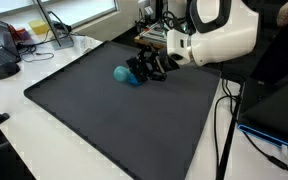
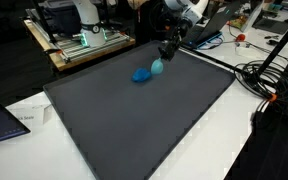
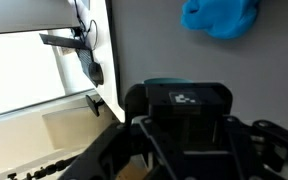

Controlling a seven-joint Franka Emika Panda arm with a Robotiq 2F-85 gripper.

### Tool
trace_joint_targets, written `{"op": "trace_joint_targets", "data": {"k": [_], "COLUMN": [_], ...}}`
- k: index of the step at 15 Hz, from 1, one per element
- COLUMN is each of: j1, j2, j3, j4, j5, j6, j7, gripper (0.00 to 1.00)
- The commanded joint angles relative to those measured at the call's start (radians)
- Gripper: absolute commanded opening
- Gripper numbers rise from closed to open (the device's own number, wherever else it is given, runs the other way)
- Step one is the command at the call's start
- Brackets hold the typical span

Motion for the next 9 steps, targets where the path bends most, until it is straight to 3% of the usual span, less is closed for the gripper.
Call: {"op": "trace_joint_targets", "data": {"k": [1,9], "j1": [-0.026,-0.063], "j2": [-0.004,-0.023], "j3": [0.02,0.006], "j4": [0.032,0.064], "j5": [0.065,0.228], "j6": [-0.006,0.042], "j7": [-0.095,-0.244], "gripper": [0.21,0.21]}}
